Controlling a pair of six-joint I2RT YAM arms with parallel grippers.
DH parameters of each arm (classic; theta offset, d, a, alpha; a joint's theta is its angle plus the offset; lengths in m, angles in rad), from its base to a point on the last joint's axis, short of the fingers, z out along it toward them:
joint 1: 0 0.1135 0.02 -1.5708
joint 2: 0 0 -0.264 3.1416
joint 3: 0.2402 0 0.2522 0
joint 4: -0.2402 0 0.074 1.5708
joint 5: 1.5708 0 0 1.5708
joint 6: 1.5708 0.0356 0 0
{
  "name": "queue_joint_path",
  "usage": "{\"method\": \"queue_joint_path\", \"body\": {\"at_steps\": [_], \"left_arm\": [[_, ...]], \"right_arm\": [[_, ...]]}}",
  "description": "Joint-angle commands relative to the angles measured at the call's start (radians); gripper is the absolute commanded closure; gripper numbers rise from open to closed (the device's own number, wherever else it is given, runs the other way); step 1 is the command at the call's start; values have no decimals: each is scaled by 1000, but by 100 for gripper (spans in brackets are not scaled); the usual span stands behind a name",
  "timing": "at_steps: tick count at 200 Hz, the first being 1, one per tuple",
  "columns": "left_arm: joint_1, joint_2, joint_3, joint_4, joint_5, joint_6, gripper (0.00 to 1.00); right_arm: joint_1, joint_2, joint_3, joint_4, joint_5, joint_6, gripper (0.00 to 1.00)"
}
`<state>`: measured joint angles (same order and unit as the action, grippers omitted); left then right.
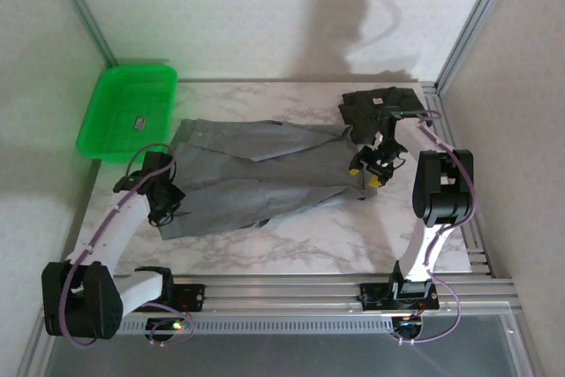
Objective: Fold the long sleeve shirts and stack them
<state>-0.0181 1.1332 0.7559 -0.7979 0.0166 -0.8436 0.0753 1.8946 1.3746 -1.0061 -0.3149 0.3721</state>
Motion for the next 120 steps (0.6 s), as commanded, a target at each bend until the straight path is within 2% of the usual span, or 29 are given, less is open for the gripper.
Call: {"method": "queue_joint_path", "body": {"at_steps": [1,40,120], "left_arm": [[-6,14,109,-76,-43,27,98],[-6,92,217,-104,-82,105,99],[-4,101,220,-127,-16,113,100]], "right_arm": [[-6,15,27,-12,-13,-18,39],[-6,18,31,-18,-11,-22,39],[-5,26,47,-27,-6,-27,39]]}}
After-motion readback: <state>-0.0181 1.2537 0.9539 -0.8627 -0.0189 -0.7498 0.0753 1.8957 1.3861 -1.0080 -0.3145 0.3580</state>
